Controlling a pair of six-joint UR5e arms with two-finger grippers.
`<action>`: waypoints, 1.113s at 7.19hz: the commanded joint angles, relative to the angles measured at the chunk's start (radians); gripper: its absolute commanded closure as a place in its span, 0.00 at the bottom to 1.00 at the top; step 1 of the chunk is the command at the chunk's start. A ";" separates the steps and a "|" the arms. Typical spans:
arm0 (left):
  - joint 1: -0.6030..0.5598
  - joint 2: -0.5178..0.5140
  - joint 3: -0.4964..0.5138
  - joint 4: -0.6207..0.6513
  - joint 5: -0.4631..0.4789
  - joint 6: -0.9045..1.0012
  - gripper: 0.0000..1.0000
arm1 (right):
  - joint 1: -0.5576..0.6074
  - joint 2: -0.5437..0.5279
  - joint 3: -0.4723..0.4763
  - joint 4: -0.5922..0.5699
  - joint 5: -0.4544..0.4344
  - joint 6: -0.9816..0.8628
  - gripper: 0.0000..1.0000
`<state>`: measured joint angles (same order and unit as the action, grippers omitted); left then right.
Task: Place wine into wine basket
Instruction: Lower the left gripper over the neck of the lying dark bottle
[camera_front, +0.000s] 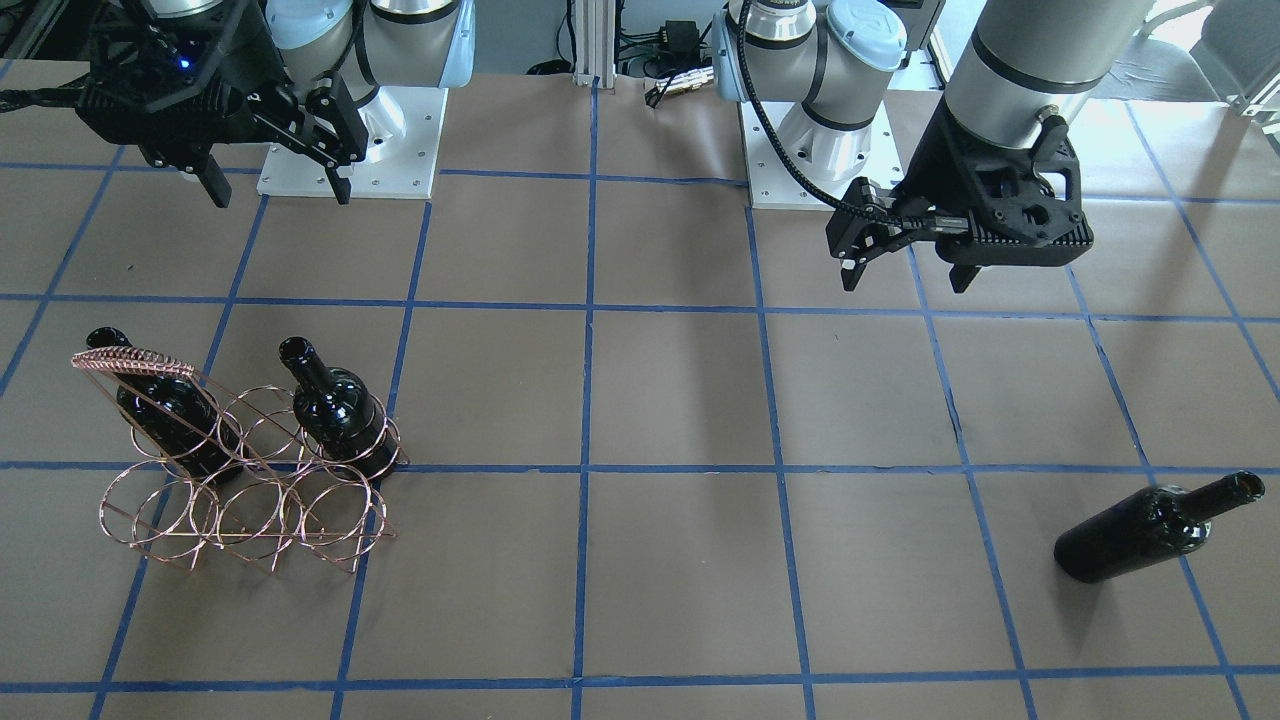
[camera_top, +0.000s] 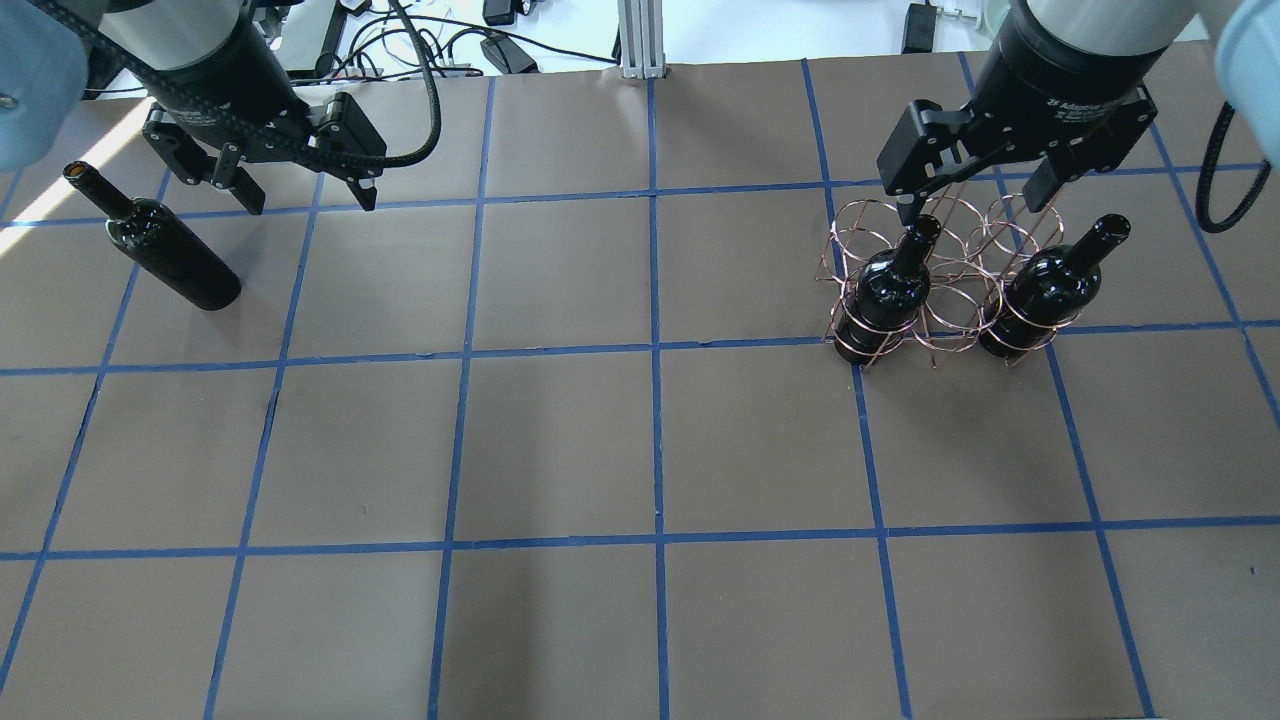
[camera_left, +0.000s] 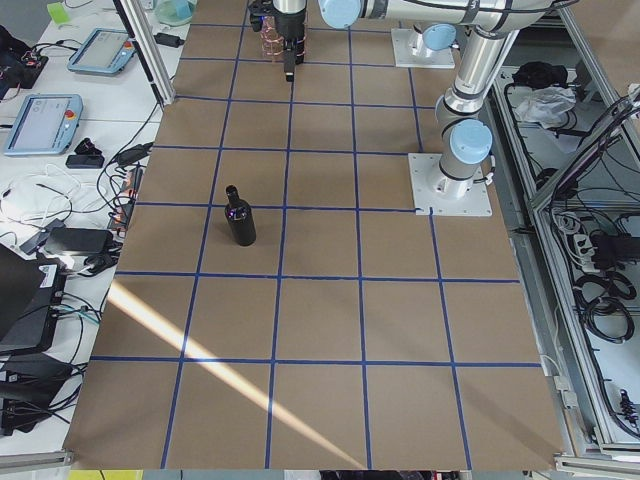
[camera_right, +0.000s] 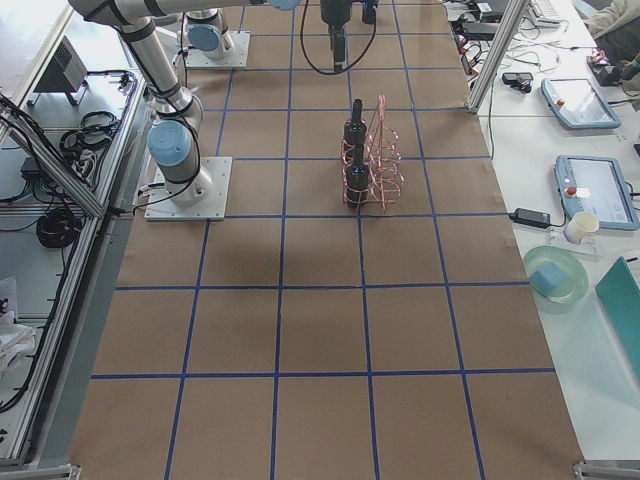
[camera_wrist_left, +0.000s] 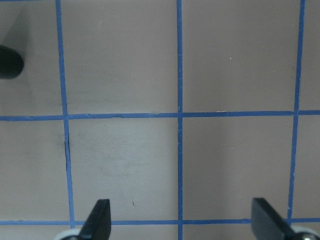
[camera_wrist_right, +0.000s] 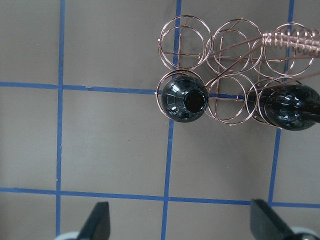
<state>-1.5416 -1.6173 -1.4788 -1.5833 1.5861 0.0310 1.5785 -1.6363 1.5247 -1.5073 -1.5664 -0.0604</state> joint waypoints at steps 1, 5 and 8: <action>0.000 0.000 0.000 0.000 0.000 0.001 0.00 | 0.000 0.000 0.000 -0.002 0.009 0.001 0.00; 0.145 -0.028 0.000 0.014 0.014 0.038 0.00 | 0.000 0.000 0.000 -0.002 0.006 -0.001 0.00; 0.403 -0.102 0.008 0.019 0.018 0.358 0.00 | 0.000 0.000 0.003 -0.004 0.009 0.001 0.00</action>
<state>-1.2185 -1.6916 -1.4748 -1.5672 1.6005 0.2829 1.5784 -1.6373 1.5263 -1.5098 -1.5575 -0.0604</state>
